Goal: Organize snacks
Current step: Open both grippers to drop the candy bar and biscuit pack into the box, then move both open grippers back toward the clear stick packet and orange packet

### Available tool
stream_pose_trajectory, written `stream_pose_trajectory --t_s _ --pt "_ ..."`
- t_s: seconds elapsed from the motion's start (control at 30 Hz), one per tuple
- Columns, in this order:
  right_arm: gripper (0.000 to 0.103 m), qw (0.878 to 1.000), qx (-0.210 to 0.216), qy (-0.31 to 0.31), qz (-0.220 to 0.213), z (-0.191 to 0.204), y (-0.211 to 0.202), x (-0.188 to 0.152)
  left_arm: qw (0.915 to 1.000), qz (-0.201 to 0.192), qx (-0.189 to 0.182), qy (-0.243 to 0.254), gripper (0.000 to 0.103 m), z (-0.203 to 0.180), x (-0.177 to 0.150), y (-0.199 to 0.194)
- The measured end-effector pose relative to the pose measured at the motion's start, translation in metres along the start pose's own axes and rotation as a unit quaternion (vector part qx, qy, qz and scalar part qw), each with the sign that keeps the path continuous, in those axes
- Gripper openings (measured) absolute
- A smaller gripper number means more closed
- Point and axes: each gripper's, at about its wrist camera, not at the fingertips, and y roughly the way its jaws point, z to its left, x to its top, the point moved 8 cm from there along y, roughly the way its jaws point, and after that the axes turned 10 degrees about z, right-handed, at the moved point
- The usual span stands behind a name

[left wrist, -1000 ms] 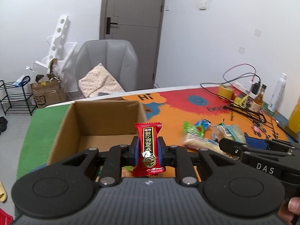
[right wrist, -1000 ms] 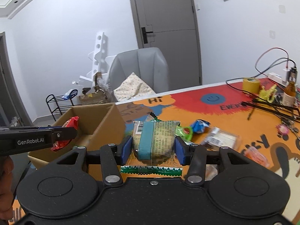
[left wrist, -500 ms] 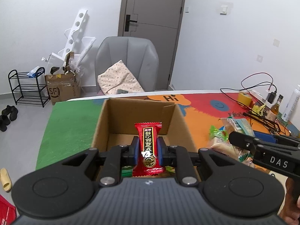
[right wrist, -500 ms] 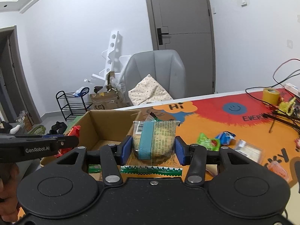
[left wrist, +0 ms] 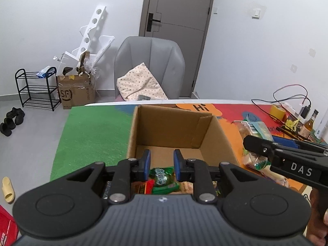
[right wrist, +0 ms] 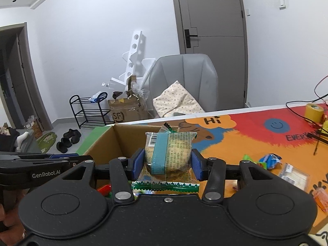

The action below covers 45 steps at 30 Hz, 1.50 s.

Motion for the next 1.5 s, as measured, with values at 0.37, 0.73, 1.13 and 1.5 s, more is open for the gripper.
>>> stream_pose_trajectory --t_s 0.37,0.73,1.13,1.5 --pt "0.047 0.999 0.048 -0.012 0.005 0.031 0.006 0.010 0.9997 -0.008 0.007 -0.021 0.027 0.023 0.007 -0.011" --pt "0.060 0.999 0.053 0.010 0.011 0.019 -0.004 0.003 0.9991 -0.012 0.027 -0.031 0.072 0.032 0.002 -0.017" --pt "0.070 0.999 0.018 0.032 0.011 -0.020 -0.029 -0.017 0.9997 -0.015 0.017 -0.008 0.088 0.003 -0.005 -0.021" --pt "0.082 0.999 0.000 0.050 0.016 -0.049 -0.051 -0.036 1.0000 -0.004 -0.002 0.008 0.094 -0.027 -0.015 -0.023"
